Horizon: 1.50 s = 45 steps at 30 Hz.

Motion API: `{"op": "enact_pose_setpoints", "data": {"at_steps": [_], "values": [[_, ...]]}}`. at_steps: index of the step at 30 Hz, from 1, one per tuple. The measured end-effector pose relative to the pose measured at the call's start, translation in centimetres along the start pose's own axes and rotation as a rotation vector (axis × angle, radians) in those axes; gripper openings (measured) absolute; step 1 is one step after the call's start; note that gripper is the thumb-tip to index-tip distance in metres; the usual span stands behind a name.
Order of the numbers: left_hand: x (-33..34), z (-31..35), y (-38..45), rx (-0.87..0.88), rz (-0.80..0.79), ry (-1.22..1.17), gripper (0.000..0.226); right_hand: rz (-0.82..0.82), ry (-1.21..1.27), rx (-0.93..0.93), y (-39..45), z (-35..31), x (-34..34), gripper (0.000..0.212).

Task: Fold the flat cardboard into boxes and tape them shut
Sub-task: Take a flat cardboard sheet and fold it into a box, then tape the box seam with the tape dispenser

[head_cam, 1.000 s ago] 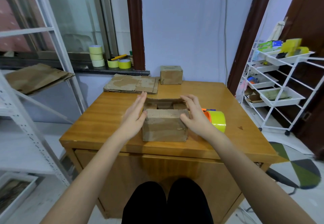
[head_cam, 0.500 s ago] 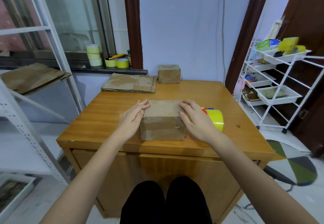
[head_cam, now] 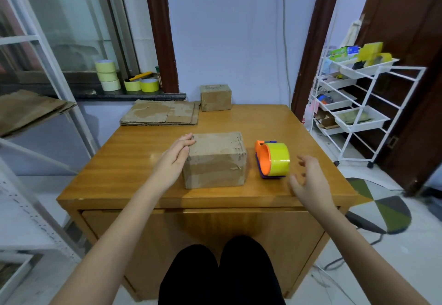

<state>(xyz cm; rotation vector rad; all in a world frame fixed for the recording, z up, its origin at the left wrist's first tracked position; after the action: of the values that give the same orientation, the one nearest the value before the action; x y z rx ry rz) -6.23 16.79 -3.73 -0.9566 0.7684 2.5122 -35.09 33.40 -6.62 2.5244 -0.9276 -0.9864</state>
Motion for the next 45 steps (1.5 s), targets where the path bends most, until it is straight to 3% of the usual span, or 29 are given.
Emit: {"op": "enact_pose_setpoints", "data": {"at_steps": [6,10,17,22,28,32,34,36,38,41,45], "values": [[0.7,0.9,0.6,0.009,-0.005,0.022,0.035,-0.197,-0.055,0.01,-0.2,1.6,2.0,0.059],[0.5,1.1,0.8,0.018,0.003,0.125,0.036,-0.181,-0.03,0.021,0.0,1.5,3.0,0.055],[-0.7,1.8,1.3,0.022,-0.029,0.375,0.035,-0.148,-0.14,-0.092,1.3,0.6,4.1,0.022],[-1.3,2.7,1.6,0.032,-0.034,0.356,0.03,-0.133,-0.169,-0.141,2.0,-0.8,3.8,0.023],[-1.3,4.5,2.5,0.121,-0.167,0.453,0.027,-0.046,-0.146,-0.208,5.2,-5.4,1.3,0.019],[-1.1,5.3,3.0,0.109,-0.197,0.465,0.034,-0.044,0.098,-0.198,7.4,-8.8,0.4,0.015],[-1.0,5.4,3.4,0.065,-0.175,0.434,0.036,-0.028,0.191,-0.226,8.1,-11.3,0.1,0.025],[-0.8,5.3,4.0,-0.045,-0.114,0.415,0.038,-0.021,0.24,-0.255,8.7,-13.8,0.2,0.033],[-0.6,4.9,4.6,-0.194,-0.053,0.405,0.039,-0.057,0.275,-0.264,9.1,-15.8,1.1,0.024],[0.7,4.8,5.0,-0.242,-0.031,0.417,0.03,-0.095,0.342,-0.277,9.5,-17.8,2.9,0.022],[1.4,3.9,4.9,-0.256,0.03,0.349,0.024,-0.005,0.606,-0.214,9.4,-19.8,4.2,0.025]]}}
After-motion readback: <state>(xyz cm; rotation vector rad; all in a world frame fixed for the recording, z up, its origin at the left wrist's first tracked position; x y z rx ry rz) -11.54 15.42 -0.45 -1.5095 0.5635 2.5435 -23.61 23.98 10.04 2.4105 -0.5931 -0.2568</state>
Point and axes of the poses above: each hand's wrist, its own y-axis towards the middle knuckle, its own x-axis out of the palm, z = x × y, the point moved 6 cm from there along y, towards the middle knuckle, and after that the axes turned 13 degrees about y, right-handed, at the moved point
